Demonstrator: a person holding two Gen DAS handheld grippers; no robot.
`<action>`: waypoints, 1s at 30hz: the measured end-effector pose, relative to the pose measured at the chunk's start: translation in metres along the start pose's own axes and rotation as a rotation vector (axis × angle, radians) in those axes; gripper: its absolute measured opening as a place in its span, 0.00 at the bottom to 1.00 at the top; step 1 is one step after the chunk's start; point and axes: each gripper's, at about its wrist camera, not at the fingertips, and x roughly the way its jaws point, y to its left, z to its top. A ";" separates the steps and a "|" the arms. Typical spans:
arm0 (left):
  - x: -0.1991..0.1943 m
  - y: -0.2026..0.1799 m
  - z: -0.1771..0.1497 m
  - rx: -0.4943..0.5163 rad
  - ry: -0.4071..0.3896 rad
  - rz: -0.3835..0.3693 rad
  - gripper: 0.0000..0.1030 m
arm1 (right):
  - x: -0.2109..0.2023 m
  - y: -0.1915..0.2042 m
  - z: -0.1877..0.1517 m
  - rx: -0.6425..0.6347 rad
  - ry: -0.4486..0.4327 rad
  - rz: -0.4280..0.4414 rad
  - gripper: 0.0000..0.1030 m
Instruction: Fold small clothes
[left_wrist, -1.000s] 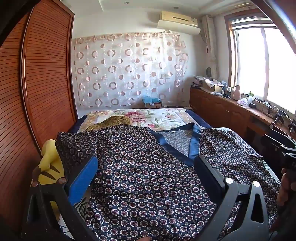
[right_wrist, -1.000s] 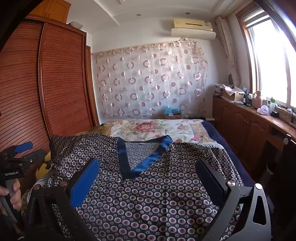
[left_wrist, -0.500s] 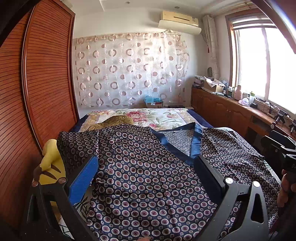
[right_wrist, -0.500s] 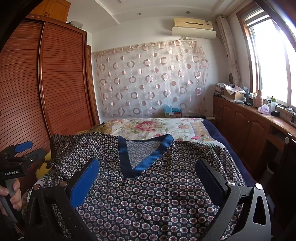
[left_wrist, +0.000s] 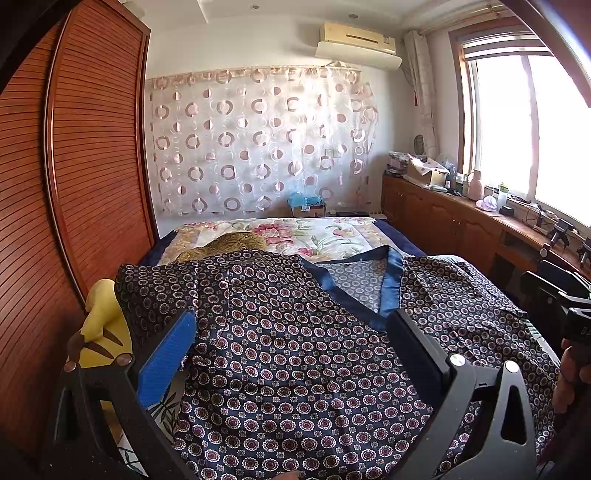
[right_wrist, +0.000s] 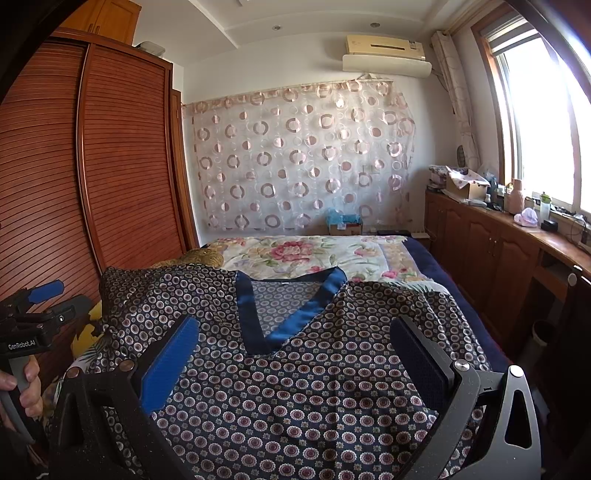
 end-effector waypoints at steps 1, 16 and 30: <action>0.000 0.000 0.000 0.000 0.000 -0.002 1.00 | 0.000 0.000 0.000 0.000 0.000 0.000 1.00; -0.007 -0.001 0.005 0.003 -0.012 -0.002 1.00 | 0.000 0.001 0.002 0.000 -0.002 0.000 1.00; -0.009 -0.001 0.004 0.004 -0.015 0.000 1.00 | 0.001 0.002 0.003 -0.001 -0.003 0.004 1.00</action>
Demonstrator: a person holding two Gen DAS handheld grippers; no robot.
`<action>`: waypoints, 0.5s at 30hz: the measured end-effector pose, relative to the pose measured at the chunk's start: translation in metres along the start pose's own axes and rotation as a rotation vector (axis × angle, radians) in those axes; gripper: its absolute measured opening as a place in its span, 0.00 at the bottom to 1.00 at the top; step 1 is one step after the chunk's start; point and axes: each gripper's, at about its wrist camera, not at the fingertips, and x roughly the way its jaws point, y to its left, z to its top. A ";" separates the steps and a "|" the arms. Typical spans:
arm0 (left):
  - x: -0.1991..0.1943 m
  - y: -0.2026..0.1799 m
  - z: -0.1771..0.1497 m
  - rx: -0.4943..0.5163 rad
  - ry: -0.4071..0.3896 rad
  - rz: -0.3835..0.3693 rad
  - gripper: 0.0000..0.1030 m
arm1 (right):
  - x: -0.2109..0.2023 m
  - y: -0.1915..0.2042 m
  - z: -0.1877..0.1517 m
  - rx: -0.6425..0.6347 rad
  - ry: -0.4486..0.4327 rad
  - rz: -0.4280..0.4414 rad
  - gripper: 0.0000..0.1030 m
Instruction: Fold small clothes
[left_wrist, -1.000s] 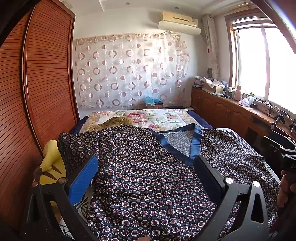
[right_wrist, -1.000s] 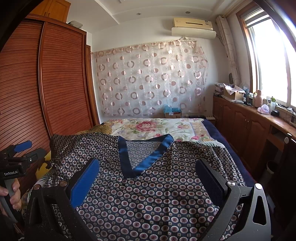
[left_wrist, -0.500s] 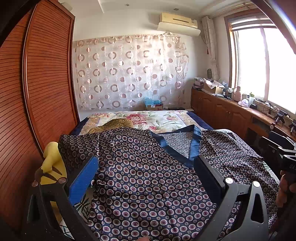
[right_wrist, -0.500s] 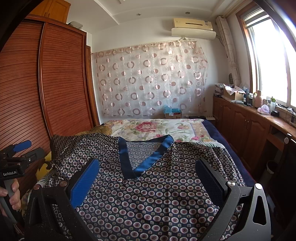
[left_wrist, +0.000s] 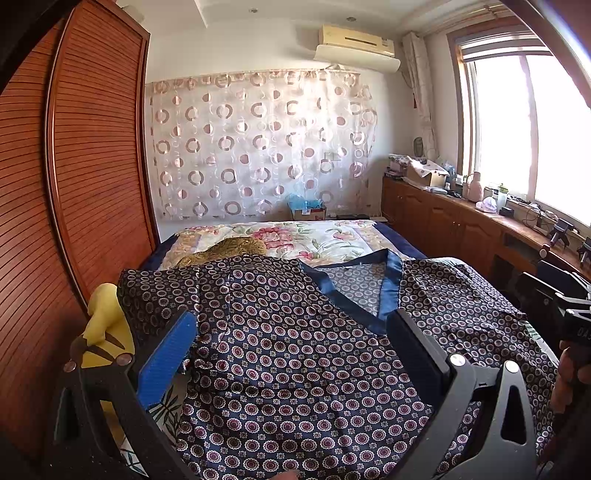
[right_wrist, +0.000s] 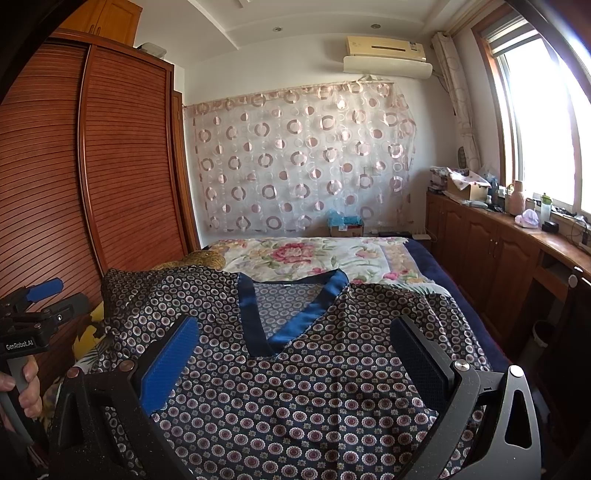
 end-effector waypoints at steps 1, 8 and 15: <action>0.000 0.000 0.000 0.000 0.000 -0.001 1.00 | 0.001 0.000 0.000 0.000 -0.001 0.000 1.00; 0.000 0.000 0.000 0.000 0.000 0.000 1.00 | 0.000 -0.001 -0.001 -0.001 -0.002 0.003 1.00; 0.000 0.000 0.000 0.001 0.000 -0.001 1.00 | 0.001 -0.001 -0.001 -0.001 -0.001 0.004 1.00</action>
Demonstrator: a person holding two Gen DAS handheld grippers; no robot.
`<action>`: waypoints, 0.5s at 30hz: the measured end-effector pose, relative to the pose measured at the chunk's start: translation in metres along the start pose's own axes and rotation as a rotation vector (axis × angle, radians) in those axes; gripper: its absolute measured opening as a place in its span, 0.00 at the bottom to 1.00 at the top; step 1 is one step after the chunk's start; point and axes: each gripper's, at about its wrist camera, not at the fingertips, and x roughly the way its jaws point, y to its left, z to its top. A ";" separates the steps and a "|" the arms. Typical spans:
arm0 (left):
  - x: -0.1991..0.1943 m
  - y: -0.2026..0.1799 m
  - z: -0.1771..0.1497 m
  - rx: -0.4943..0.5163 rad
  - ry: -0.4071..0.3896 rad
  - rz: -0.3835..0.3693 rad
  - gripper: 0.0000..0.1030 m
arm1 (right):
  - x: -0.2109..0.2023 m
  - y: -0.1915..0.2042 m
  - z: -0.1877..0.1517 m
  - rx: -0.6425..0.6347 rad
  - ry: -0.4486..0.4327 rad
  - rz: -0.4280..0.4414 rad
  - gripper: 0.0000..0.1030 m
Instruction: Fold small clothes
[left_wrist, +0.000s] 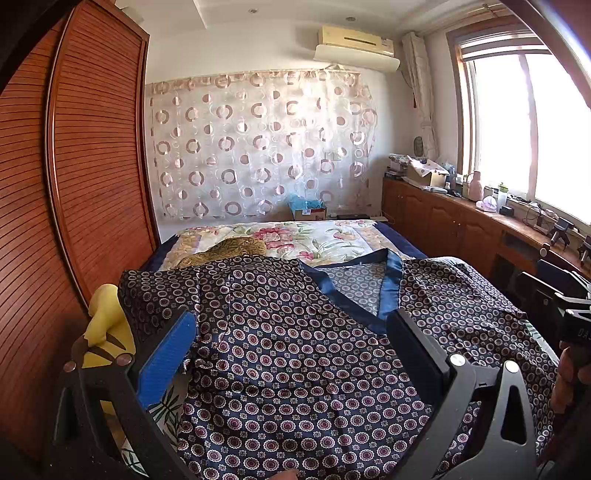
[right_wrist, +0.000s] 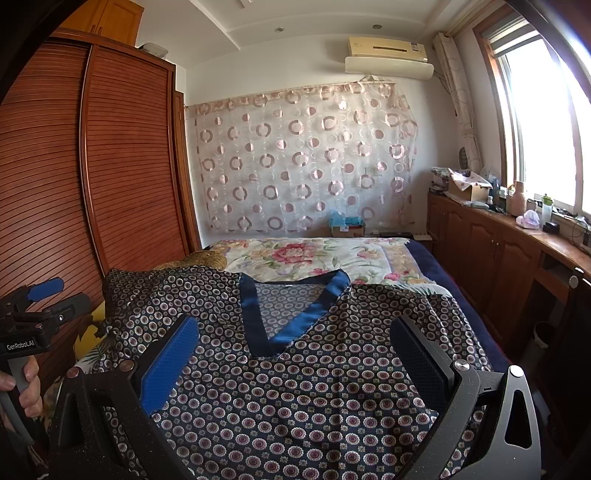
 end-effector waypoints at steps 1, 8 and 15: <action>0.000 0.000 0.000 0.000 0.000 0.001 1.00 | 0.000 0.000 0.000 0.000 0.001 0.001 1.00; 0.000 0.001 0.000 0.000 0.001 0.000 1.00 | 0.001 0.000 -0.001 0.002 0.004 0.007 1.00; 0.012 0.018 -0.006 -0.008 0.028 -0.007 1.00 | 0.013 -0.001 -0.004 -0.005 0.031 0.013 1.00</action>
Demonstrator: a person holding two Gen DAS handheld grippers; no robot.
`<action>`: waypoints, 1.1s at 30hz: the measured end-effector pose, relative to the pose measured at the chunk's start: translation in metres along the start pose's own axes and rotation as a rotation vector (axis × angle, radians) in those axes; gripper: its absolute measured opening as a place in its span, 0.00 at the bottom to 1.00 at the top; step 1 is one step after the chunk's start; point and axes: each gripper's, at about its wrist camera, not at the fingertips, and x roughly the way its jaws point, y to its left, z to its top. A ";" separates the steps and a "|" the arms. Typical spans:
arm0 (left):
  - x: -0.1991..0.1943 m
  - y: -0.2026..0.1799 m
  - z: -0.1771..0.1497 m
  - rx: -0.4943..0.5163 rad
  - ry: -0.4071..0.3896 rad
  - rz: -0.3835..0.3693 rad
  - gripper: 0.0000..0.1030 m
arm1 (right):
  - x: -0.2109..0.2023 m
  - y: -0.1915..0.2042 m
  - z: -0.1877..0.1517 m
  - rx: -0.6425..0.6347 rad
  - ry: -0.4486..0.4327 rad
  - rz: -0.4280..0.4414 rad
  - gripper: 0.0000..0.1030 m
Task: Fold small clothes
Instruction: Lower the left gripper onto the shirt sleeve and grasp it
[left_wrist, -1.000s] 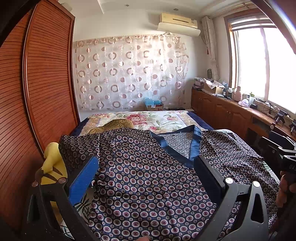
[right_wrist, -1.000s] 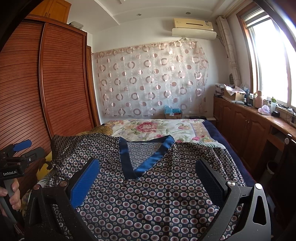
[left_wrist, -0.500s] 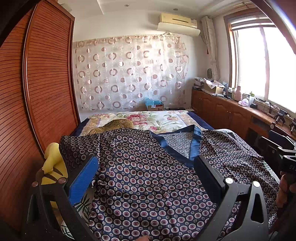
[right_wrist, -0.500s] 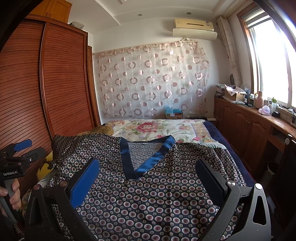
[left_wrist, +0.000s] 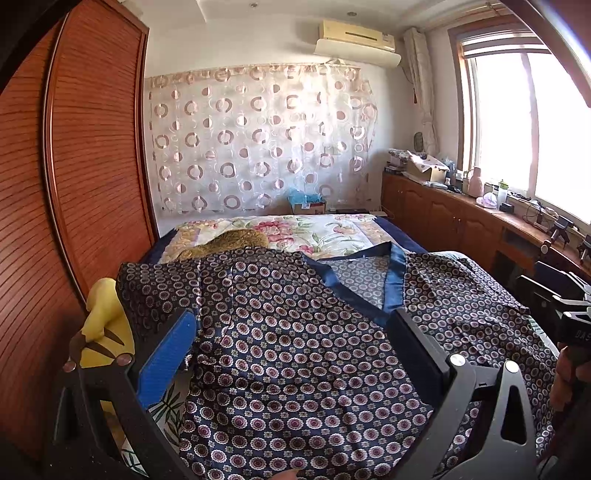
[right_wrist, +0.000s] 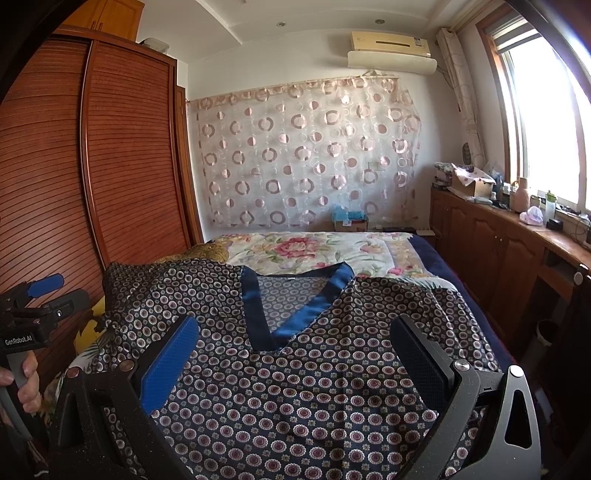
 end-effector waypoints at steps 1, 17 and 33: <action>0.003 0.002 -0.001 -0.003 0.007 0.000 1.00 | 0.002 0.000 0.000 0.000 0.005 0.004 1.00; 0.032 0.070 -0.012 -0.013 0.087 0.059 1.00 | 0.031 0.005 0.009 -0.057 0.061 0.070 1.00; 0.078 0.176 -0.023 -0.119 0.193 0.064 0.84 | 0.058 -0.010 0.015 -0.089 0.157 0.144 1.00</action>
